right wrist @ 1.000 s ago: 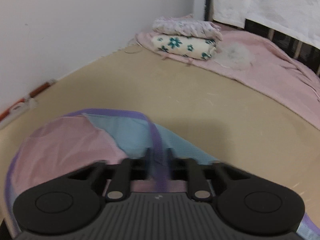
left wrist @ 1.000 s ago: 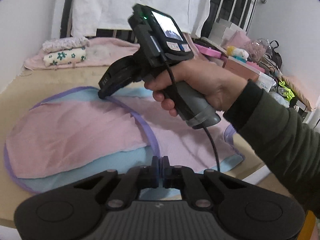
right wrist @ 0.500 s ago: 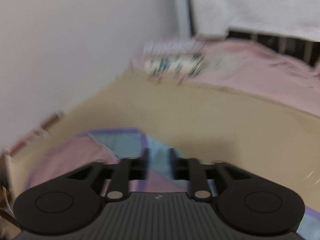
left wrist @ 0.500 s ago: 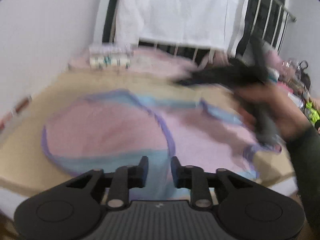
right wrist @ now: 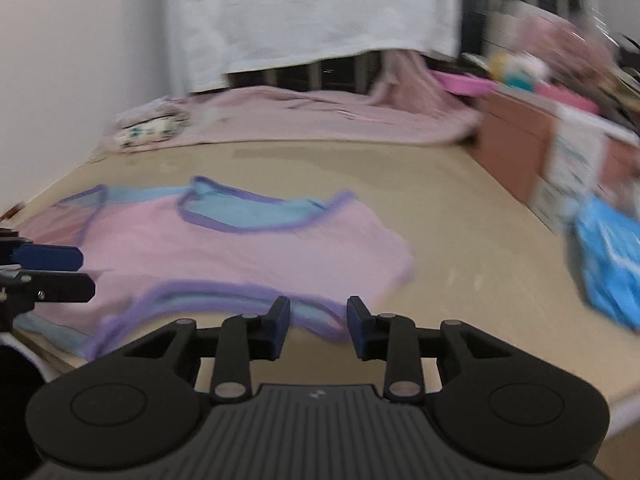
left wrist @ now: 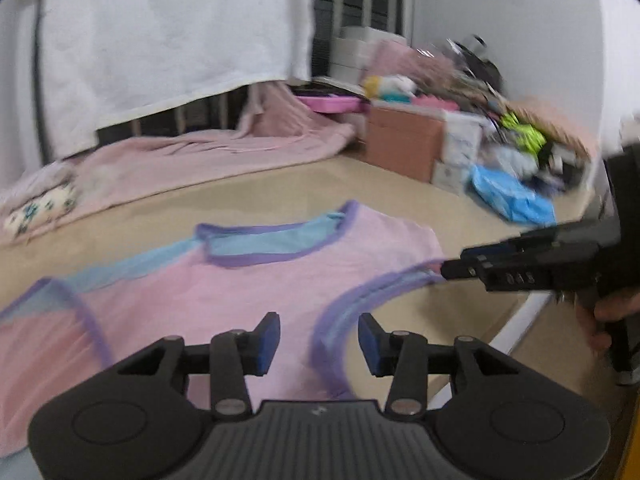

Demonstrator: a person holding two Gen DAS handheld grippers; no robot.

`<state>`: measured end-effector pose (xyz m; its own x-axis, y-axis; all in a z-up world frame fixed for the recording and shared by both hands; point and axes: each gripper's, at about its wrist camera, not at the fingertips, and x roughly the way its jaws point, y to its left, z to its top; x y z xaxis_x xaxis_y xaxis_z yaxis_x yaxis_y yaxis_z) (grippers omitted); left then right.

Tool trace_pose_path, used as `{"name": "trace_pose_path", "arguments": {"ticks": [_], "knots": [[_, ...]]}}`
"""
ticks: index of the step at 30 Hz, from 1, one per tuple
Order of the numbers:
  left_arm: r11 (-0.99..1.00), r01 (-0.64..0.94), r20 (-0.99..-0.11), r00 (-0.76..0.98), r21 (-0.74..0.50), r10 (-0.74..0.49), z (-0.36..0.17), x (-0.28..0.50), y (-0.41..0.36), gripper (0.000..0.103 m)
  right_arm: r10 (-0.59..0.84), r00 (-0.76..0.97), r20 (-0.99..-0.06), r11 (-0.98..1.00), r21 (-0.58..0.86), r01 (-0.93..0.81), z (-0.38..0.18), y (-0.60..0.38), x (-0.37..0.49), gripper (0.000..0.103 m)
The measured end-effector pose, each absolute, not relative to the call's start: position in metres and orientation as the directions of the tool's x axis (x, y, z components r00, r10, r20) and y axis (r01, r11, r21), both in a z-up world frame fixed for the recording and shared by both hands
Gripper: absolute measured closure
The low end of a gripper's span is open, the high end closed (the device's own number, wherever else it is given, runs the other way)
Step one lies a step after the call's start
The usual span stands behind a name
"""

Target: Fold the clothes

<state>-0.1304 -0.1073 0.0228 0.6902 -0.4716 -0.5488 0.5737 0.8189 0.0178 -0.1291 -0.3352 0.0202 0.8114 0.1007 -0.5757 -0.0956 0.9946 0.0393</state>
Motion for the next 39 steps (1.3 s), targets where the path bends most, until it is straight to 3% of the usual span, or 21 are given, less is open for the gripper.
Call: {"name": "trace_pose_path", "arguments": {"ticks": [2,3,4,6,9,14,16,18,20,21,22,26,29,31,34,37,39], "knots": [[0.8,0.598,-0.593,0.659,0.041,-0.462,0.011,-0.126,-0.121,0.071,0.089,0.812,-0.577,0.996,0.048,-0.075,0.011,-0.346,-0.125,0.071],[0.797,0.602,-0.617,0.646,0.048,-0.45,0.007,-0.122,-0.126,0.086,0.084,0.811,-0.579,0.996,0.042,-0.073,0.006,-0.348,-0.122,0.071],[0.795,0.603,-0.635,0.637,0.057,-0.438,0.004,-0.119,-0.129,0.092,0.085,0.81,-0.58,0.996,0.038,-0.078,0.002,-0.349,-0.119,0.073],[0.804,0.589,-0.636,0.652,0.082,-0.413,0.003,-0.118,-0.126,0.099,0.118,0.81,-0.574,0.992,0.034,-0.12,0.002,-0.345,-0.117,0.092],[0.808,0.587,-0.653,0.631,0.048,-0.419,0.007,-0.114,-0.118,0.103,0.129,0.813,-0.567,0.991,0.037,-0.131,0.008,-0.345,-0.117,0.099],[0.746,0.665,-0.643,0.565,-0.014,-0.517,0.028,-0.128,-0.097,0.103,0.092,0.822,-0.563,0.988,-0.053,-0.147,0.029,-0.338,-0.134,0.1],[0.715,0.698,-0.657,0.525,-0.033,-0.542,0.026,-0.129,-0.096,0.097,0.095,0.788,-0.608,0.975,-0.102,-0.196,0.031,-0.333,-0.141,0.096],[0.683,0.729,-0.665,0.486,-0.05,-0.567,0.028,-0.13,-0.097,0.092,0.141,0.74,-0.657,0.957,-0.101,-0.273,0.029,-0.33,-0.144,0.066],[0.661,0.744,-0.619,0.476,-0.096,-0.625,0.038,-0.129,-0.097,0.082,0.225,0.765,-0.604,0.954,-0.021,-0.298,0.039,-0.339,-0.149,0.06],[0.66,0.746,-0.603,0.486,-0.092,-0.633,0.041,-0.128,-0.103,0.072,0.271,0.777,-0.569,0.954,0.05,-0.297,0.048,-0.348,-0.146,0.06],[0.658,0.749,-0.587,0.496,-0.083,-0.639,0.043,-0.126,-0.111,0.07,0.29,0.788,-0.544,0.953,0.093,-0.287,0.053,-0.354,-0.137,0.06],[0.658,0.753,-0.606,0.526,0.006,-0.597,0.027,-0.109,-0.158,0.073,0.26,0.791,-0.554,0.965,0.12,-0.233,0.051,-0.36,-0.073,0.065],[0.691,0.721,-0.613,0.529,-0.039,-0.587,0.023,-0.106,-0.146,0.075,0.195,0.76,-0.62,0.974,0.033,-0.224,0.037,-0.354,-0.026,0.103],[0.712,0.698,-0.617,0.531,-0.069,-0.58,0.021,-0.105,-0.139,0.075,0.139,0.746,-0.651,0.977,-0.034,-0.212,0.028,-0.349,0.002,0.103],[0.721,0.688,-0.593,0.546,-0.086,-0.592,0.026,-0.115,-0.1,0.071,0.028,0.786,-0.617,0.981,-0.135,-0.141,0.021,-0.34,0.008,0.101],[0.697,0.715,-0.524,0.573,-0.056,-0.63,0.044,-0.145,-0.021,0.06,0.059,0.816,-0.575,0.978,-0.132,-0.164,0.03,-0.333,-0.023,0.093],[0.695,0.719,-0.531,0.582,-0.017,-0.616,0.043,-0.157,0.028,0.057,0.215,0.841,-0.496,0.946,-0.109,-0.306,0.04,-0.31,-0.07,0.085]]}}
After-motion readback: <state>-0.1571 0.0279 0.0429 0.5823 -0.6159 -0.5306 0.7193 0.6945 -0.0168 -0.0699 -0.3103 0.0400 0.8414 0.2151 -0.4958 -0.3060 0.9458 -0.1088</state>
